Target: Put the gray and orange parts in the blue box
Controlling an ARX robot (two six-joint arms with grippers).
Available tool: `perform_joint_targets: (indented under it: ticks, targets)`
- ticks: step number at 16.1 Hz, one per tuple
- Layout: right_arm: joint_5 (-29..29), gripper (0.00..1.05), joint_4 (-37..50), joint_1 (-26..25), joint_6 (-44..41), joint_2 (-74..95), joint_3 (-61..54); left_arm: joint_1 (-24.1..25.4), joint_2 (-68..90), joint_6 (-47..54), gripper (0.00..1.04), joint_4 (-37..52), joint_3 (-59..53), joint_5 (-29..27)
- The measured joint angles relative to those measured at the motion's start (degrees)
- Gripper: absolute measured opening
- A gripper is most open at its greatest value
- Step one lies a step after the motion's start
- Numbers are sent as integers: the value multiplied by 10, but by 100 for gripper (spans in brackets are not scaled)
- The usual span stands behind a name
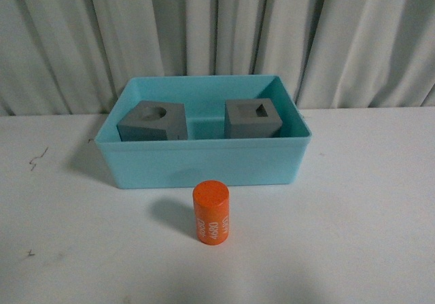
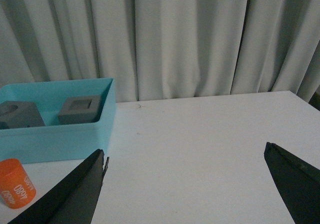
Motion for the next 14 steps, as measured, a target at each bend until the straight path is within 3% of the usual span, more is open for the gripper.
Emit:
perform_joint_targets:
  ticks: [12,14]
  targets:
    - [0,98,0,0,0,0,0,0,-124,0,2,-130,0,0]
    - [0,98,0,0,0,0,0,0,-212,0,2,-219,0,0]
